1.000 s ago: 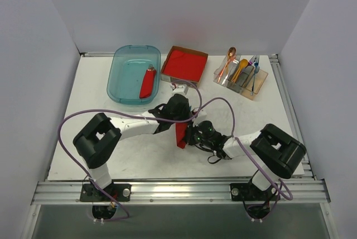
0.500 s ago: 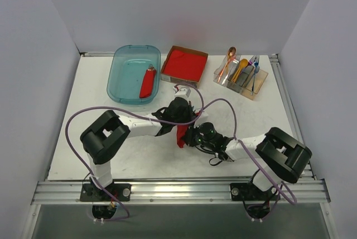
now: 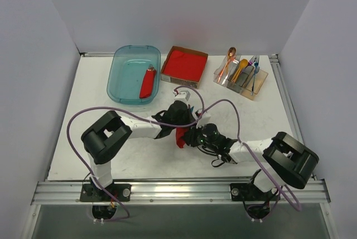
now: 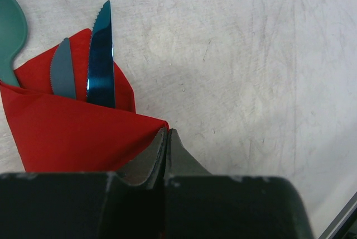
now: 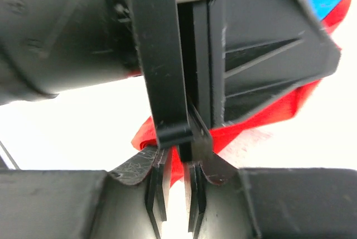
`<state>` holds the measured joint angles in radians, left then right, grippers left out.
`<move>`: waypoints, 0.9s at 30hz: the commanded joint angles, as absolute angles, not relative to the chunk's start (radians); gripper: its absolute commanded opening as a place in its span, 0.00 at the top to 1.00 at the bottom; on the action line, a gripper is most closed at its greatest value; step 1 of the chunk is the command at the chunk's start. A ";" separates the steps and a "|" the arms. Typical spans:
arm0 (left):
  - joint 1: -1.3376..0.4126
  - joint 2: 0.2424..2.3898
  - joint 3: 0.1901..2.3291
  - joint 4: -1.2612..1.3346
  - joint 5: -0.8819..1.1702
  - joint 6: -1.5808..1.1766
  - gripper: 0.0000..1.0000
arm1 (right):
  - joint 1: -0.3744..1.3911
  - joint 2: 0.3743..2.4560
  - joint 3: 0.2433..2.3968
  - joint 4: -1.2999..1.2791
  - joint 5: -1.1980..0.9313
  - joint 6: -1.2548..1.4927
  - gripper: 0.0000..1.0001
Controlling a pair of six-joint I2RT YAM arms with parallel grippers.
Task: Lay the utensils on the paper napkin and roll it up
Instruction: Roll the napkin at the center of the board.
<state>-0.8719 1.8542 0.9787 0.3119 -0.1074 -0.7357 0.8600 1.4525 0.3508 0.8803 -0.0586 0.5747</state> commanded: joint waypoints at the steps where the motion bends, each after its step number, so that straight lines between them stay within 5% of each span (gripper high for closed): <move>1: -0.874 1.859 0.971 0.350 -0.112 -0.716 0.98 | 0.870 1.382 0.333 0.888 -0.017 0.584 0.84; 13: -0.871 1.850 0.965 0.354 -0.109 -0.710 0.98 | 0.865 1.168 0.244 0.707 0.051 0.643 0.77; 23: -0.873 1.844 0.950 0.384 -0.110 -0.707 0.98 | 0.802 1.069 0.258 0.629 0.015 0.731 0.50; 27: -0.874 1.830 0.945 0.390 -0.117 -0.706 0.98 | 0.714 1.117 0.281 0.617 -0.054 0.805 0.48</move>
<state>-0.8715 1.8545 0.9485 0.3279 -0.1074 -0.7204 0.7704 1.0878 0.2371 0.6353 -0.0120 0.7250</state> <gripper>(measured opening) 0.031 0.514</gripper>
